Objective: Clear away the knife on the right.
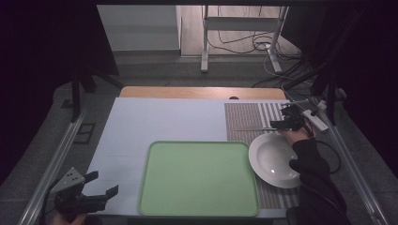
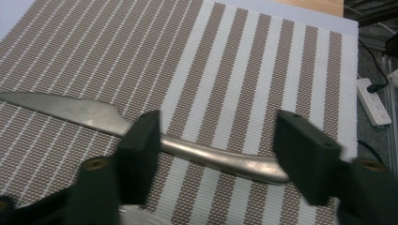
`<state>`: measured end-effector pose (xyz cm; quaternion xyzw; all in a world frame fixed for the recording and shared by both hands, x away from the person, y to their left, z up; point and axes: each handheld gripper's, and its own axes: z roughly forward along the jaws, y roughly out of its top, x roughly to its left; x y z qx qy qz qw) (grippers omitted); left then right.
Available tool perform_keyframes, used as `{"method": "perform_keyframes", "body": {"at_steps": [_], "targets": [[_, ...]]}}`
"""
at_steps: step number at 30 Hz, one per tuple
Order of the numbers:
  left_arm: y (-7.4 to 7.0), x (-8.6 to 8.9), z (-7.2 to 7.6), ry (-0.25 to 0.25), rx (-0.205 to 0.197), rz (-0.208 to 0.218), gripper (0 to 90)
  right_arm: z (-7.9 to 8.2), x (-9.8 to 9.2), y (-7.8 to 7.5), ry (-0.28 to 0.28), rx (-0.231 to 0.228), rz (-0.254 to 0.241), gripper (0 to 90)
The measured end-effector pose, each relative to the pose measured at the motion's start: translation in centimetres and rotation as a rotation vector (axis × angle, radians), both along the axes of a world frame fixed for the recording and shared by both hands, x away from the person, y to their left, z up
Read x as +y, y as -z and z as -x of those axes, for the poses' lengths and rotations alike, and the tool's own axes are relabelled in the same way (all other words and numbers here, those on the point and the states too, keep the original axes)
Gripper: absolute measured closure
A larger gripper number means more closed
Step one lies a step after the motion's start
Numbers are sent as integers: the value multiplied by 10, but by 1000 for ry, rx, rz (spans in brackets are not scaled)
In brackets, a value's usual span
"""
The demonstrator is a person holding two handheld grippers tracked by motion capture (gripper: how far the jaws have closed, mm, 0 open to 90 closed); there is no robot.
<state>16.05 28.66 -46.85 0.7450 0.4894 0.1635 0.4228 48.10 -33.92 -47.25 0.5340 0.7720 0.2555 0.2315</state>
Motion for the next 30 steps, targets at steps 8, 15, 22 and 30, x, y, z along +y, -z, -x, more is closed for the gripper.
{"method": "perform_keyframes", "body": {"at_steps": [8, 15, 22, 30], "targets": [[0, 0, 0, 0, 0, 1, 63, -16, -15, 3, 4, 99, -46, 818], [0, 0, 0, 2, 1, -2, 64, -24, -25, 14, 9, 124, -15, 900], [0, 0, 0, 4, -3, -4, 63, -27, -31, 23, 25, 136, 24, 900], [0, -1, 0, 4, -3, -5, 63, -12, -40, 20, 13, 231, 15, 900]]}}
